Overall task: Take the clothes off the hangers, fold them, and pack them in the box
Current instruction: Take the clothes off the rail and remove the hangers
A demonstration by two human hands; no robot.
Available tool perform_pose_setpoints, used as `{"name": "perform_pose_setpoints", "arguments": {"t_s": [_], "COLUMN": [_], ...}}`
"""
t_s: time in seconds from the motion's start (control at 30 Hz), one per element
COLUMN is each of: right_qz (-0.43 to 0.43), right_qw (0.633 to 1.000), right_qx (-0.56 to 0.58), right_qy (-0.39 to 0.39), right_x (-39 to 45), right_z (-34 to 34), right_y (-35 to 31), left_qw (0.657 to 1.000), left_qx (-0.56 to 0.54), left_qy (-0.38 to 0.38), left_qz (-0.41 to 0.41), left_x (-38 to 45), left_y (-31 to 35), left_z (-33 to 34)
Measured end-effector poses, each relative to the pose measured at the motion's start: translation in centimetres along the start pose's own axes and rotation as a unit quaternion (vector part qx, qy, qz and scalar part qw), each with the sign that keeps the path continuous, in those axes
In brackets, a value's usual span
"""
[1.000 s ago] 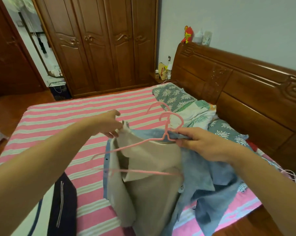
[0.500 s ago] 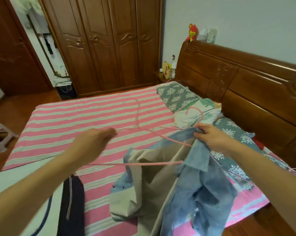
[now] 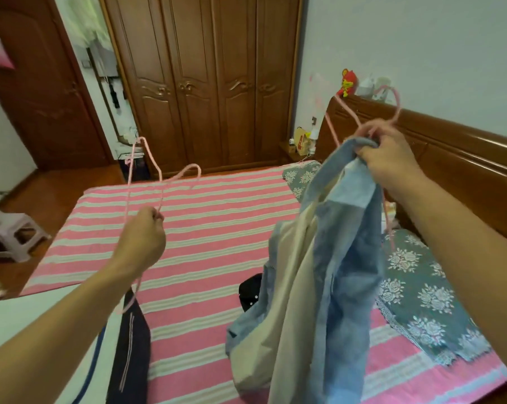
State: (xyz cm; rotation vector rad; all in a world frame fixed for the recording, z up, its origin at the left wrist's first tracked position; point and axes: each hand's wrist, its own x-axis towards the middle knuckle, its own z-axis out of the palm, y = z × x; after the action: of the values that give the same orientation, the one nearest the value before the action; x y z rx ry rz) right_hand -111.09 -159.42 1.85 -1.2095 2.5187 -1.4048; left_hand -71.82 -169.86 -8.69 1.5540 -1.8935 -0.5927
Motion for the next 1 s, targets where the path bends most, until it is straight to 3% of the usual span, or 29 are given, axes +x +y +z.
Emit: {"name": "perform_pose_setpoints", "arguments": {"t_s": [0.07,0.1,0.17,0.27,0.37,0.57,0.73,0.87,0.93,1.0], "right_qz": [0.073,0.014,-0.102,-0.077,-0.041,0.084,0.132,0.154,0.107,0.053], "right_qw": [0.970,0.984,0.993,0.983,0.950,0.960,0.964,0.954,0.950,0.936], "right_qx": [-0.174,-0.119,-0.037,-0.087,-0.209,-0.130,0.067,0.018,-0.050,-0.125], "right_qy": [0.156,0.128,-0.051,-0.144,-0.227,-0.234,-0.219,-0.257,-0.288,-0.326], "right_x": [2.5,3.4,4.1,4.1,4.3,0.6,-7.1,-12.0,-14.5,-17.9], "right_z": [0.6,1.1,2.6,6.2,11.0,14.7,12.5,7.8,4.4,2.5], "right_y": [-2.2,-2.8,-2.4,0.9,6.2,12.0,11.6,13.2,12.3,9.9], "left_qw": [0.996,0.992,0.984,0.970,0.959,0.954,0.977,0.995,0.985,0.963], "left_qx": [-0.078,-0.111,-0.156,-0.205,-0.235,-0.239,-0.161,0.018,0.050,0.013], "left_qy": [0.017,0.025,0.021,-0.007,-0.027,-0.095,-0.095,-0.100,-0.163,-0.270], "left_qz": [-0.035,-0.053,-0.085,-0.129,-0.158,-0.158,-0.099,-0.019,0.007,0.016], "left_x": [0.2,0.3,0.1,-0.8,-2.1,-3.8,-5.2,-3.6,-2.1,-1.3], "left_y": [1.5,2.0,2.5,1.7,-0.2,-3.4,-5.5,-7.4,-7.9,-7.6], "left_z": [0.6,0.9,1.7,3.3,5.0,5.3,4.5,2.7,1.9,1.6]}}
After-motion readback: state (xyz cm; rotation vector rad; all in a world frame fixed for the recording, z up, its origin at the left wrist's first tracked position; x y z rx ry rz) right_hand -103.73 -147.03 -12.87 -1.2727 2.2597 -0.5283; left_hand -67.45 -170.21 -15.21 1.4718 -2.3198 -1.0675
